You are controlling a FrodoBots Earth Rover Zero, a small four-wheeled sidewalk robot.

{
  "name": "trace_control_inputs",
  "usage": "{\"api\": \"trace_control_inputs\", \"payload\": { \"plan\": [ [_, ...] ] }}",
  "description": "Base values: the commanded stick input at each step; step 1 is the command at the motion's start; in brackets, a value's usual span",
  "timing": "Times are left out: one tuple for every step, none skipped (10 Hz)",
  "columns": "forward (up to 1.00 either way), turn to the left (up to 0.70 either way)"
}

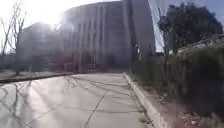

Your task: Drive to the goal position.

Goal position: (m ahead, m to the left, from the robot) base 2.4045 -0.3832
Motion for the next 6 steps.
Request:
{"api": "trace_control_inputs", "payload": {
  "plan": [
    [0.7,0.02],
    [0.7,0.01],
    [0.7,0.0],
    [0.7,-0.02],
    [0.7,-0.03],
    [0.7,-0.05]
  ]
}}
